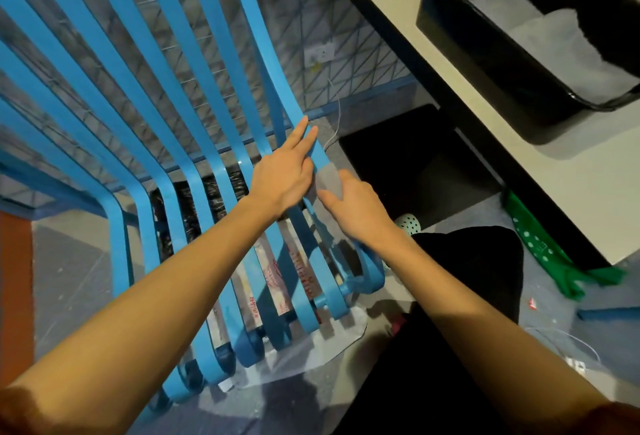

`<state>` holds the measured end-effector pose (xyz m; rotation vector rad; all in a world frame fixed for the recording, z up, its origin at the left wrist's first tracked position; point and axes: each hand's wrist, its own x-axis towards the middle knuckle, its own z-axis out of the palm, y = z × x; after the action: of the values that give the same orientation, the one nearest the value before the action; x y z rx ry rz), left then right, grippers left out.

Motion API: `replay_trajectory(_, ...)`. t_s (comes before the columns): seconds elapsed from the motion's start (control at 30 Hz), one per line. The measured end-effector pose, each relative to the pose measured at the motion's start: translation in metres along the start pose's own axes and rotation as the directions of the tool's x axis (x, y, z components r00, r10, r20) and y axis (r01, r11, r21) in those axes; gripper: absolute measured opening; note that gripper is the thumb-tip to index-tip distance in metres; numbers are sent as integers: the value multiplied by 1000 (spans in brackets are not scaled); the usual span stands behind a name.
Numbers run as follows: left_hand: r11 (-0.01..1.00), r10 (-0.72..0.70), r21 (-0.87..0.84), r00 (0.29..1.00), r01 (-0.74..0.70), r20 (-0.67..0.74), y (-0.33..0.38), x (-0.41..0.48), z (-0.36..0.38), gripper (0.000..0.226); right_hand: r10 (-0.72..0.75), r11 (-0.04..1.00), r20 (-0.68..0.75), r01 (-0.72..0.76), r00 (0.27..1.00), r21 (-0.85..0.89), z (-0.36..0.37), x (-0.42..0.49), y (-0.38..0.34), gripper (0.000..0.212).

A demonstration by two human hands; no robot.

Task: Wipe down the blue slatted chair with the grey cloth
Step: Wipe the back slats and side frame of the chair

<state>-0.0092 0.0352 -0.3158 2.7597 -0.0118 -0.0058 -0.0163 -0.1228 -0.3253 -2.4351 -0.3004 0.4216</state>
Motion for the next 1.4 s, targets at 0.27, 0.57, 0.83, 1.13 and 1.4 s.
replay_trajectory(0.27,1000,12,-15,1000,-12,2,-5,2,8,57,36,978,-18,-31,999,208,19,-97,52,39)
replay_trajectory(0.57,999,0,-50,1000,-1,-6,-1,0,12,59,15,969,-129,17,992,245,9,-56,29,43)
replay_trajectory(0.83,997,-16,-75,1000,15,-15,0,0,3,58,-34,987,127,13,991,161,-17,22,-17,47)
replay_trajectory(1.13,997,-15,-79,1000,14,-11,-2,-1,5,57,-80,979,-141,104,987,177,5,-50,19,38)
replay_trajectory(1.4,997,0,-83,1000,0,3,-6,0,4,57,18,999,-62,-20,998,-32,-32,-94,57,58)
